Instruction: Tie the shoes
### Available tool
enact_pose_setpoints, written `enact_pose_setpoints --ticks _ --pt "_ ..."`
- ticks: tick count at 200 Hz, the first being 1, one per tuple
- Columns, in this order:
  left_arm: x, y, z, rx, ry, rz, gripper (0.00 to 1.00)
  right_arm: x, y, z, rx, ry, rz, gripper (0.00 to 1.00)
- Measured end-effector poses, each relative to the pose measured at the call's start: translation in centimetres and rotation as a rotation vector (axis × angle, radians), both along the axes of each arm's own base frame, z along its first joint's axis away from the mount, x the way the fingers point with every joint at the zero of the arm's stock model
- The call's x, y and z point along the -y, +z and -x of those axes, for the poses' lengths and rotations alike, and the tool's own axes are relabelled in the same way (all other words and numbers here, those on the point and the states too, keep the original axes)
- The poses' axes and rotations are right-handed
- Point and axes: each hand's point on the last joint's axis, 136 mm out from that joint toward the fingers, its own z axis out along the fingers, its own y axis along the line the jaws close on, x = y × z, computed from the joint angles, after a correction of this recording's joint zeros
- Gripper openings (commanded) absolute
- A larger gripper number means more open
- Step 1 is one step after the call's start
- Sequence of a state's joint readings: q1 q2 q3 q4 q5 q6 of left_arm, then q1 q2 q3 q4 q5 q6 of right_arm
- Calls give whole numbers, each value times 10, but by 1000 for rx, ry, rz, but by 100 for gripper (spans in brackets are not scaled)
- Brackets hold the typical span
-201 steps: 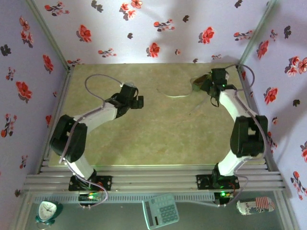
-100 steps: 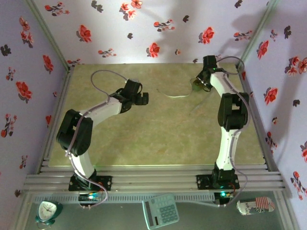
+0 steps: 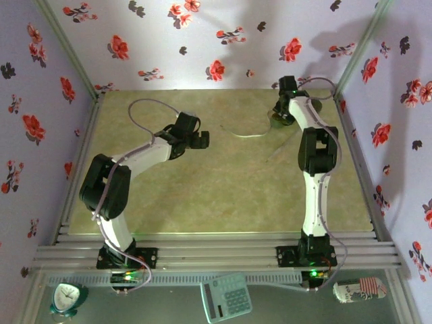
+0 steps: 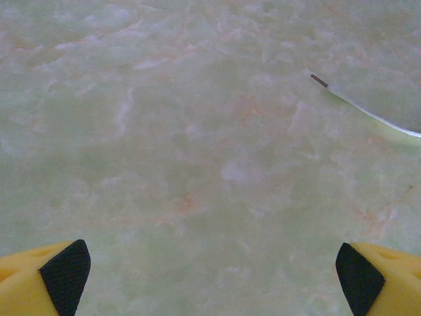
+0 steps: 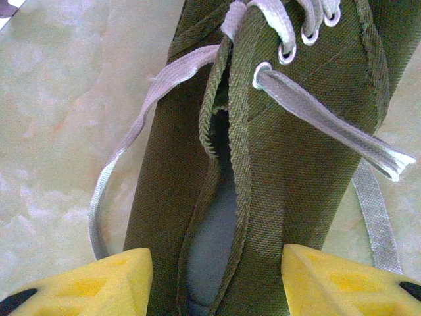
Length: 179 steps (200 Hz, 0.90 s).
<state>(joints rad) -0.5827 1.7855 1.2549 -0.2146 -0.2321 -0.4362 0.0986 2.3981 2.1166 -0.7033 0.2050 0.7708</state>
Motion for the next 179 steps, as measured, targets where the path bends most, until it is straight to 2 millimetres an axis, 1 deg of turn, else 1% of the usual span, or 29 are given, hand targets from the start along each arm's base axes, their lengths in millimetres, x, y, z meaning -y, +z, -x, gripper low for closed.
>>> enact_pose_setpoints --ticks 25,45,60,75,100,113,130,173,179 --pt "0 0 0 -1 -1 0 100 2 -4 0 -16 -3 14 52" --pt "0 -1 1 -6 -1 -4 100 2 -13 0 -36 -4 21 48" --pt "-1 -3 2 -13 -1 -8 100 3 -15 0 -42 -7 26 47" --pt "-1 -7 2 -21 -1 -13 100 4 -14 0 -41 -7 27 42" --pt "-2 -16 4 -48 2 -29 100 4 -15 2 -52 -3 32 30" --pt "-1 -19 2 -63 7 -33 100 5 -15 3 -59 2 35 26" --pt "5 -18 -8 -72 23 -25 100 6 -16 5 -67 3 40 19" --pt "31 -15 -45 -85 95 16 100 6 -19 7 -81 22 51 1" --pt "35 -15 -49 -87 104 16 100 6 -21 8 -82 24 52 0"
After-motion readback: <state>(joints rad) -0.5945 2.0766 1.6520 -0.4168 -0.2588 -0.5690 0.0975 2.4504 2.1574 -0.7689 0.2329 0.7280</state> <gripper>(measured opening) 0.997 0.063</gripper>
